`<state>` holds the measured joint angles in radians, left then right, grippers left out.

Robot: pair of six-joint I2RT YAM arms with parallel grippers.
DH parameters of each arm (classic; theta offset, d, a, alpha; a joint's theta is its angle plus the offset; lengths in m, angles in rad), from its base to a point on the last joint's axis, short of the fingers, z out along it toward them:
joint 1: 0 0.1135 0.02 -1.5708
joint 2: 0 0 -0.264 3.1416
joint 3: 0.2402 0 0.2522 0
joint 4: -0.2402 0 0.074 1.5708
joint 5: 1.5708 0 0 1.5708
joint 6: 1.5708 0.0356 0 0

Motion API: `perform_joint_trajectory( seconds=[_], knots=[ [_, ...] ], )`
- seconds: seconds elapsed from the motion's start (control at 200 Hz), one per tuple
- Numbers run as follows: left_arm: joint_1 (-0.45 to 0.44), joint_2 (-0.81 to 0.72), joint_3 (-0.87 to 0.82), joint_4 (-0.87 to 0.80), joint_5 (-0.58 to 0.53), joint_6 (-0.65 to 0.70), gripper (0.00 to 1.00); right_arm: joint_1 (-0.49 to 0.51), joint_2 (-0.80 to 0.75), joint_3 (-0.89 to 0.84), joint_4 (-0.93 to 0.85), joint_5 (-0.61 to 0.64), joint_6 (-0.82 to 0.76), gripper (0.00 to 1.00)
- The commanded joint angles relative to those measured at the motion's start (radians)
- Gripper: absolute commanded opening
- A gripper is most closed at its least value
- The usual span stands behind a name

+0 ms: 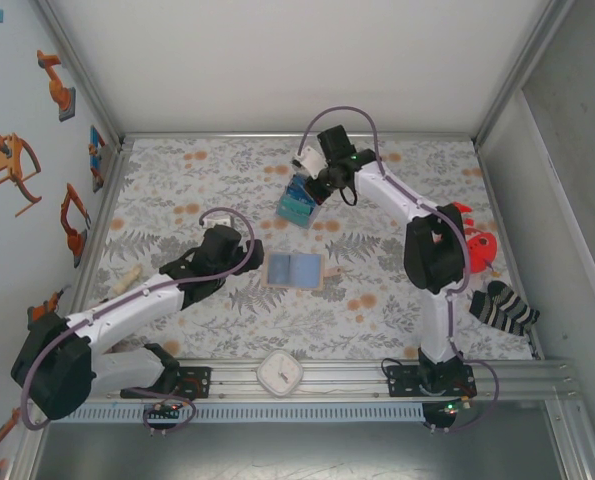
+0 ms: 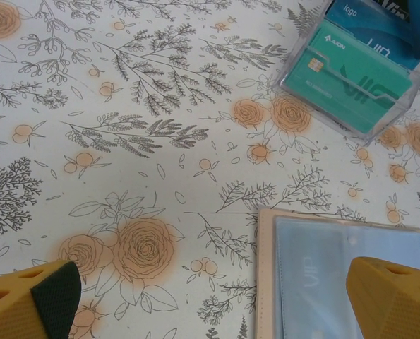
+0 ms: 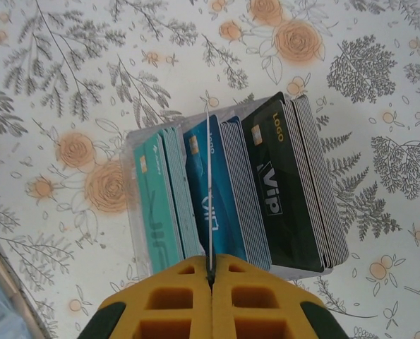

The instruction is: Take the credit cards out of the card holder

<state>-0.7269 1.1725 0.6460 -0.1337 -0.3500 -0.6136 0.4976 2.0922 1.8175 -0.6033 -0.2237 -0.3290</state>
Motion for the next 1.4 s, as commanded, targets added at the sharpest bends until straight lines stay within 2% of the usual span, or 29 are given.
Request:
perform_joint_trajectory(
  seconds=[0.0,0.346,0.666,0.836,1.002,1.192,1.292,1.392],
  knots=[
    [-0.005,-0.029,-0.009,-0.018,-0.033,0.015,0.97,-0.007,0.038,0.062,-0.05,0.038,-0.06,0.0],
    [-0.005,-0.062,-0.016,-0.034,-0.054,0.015,0.97,-0.008,0.134,0.167,-0.13,0.096,-0.109,0.0],
    [-0.004,-0.08,-0.013,-0.049,-0.074,0.024,0.97,-0.007,0.208,0.263,-0.214,0.054,-0.116,0.0],
    [-0.004,-0.086,-0.011,-0.053,-0.081,0.023,0.97,-0.005,0.223,0.287,-0.228,0.058,-0.11,0.14],
    [-0.003,-0.096,-0.008,-0.052,-0.094,0.025,0.97,-0.005,0.203,0.291,-0.226,0.058,-0.096,0.18],
    [-0.003,-0.097,-0.007,-0.053,-0.104,0.014,0.97,-0.004,0.165,0.276,-0.208,0.051,-0.062,0.19],
    [-0.002,-0.109,-0.012,-0.053,-0.125,-0.003,0.97,-0.001,0.124,0.247,-0.187,0.059,-0.015,0.2],
    [-0.002,-0.132,-0.024,-0.052,-0.159,-0.023,0.97,0.014,0.057,0.172,-0.13,0.095,0.06,0.25]
  ],
)
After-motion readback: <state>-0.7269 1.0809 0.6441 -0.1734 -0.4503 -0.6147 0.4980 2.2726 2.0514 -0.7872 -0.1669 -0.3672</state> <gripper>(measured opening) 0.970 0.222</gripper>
